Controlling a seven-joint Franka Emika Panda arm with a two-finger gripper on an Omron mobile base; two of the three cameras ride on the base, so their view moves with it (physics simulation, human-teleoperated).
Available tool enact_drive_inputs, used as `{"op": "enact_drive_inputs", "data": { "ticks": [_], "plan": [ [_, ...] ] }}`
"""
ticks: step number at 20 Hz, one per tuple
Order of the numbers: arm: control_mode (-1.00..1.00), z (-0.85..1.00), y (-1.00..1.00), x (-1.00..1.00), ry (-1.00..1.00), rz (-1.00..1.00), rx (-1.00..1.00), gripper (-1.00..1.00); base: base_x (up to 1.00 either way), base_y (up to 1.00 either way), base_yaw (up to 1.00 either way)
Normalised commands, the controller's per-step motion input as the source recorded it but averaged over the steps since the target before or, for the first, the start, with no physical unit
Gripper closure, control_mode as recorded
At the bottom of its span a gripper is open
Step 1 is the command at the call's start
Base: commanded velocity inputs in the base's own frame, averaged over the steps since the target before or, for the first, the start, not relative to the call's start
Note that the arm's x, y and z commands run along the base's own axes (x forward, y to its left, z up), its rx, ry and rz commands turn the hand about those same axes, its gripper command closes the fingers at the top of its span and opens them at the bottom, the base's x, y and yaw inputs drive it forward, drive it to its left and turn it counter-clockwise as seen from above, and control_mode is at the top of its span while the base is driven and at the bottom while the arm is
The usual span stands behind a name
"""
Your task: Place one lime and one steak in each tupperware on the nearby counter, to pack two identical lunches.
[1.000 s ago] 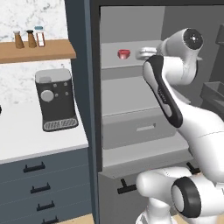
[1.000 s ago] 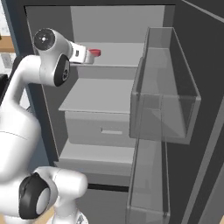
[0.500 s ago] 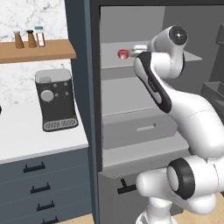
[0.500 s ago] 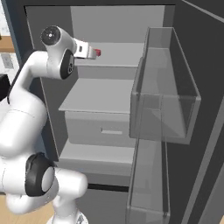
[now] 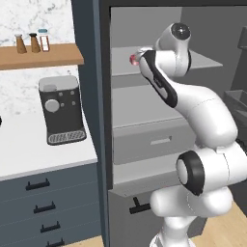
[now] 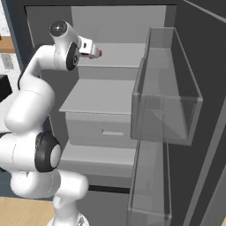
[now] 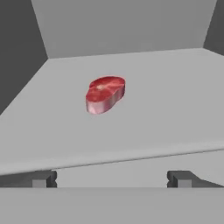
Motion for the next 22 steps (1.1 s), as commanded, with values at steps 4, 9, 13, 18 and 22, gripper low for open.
{"op": "enact_drive_inputs", "data": {
  "ticks": [4,9,13,18,22],
  "plan": [
    [-1.0,-0.13,0.11,0.33,0.07,0.0,0.0,-1.0,0.0,0.0,0.0],
    [-1.0,-0.32,0.3,0.12,0.0,0.0,0.0,-1.0,0.0,0.0,0.0],
    [-1.0,-0.29,0.09,0.41,0.0,0.0,0.0,-1.0,0.0,0.0,0.0],
    [-1.0,-0.04,0.0,0.45,0.0,0.0,0.0,-1.0,0.0,0.0,0.0],
    [-1.0,0.0,0.0,0.2,0.0,0.0,0.0,-1.0,0.0,0.0,0.0]
  ]
}}
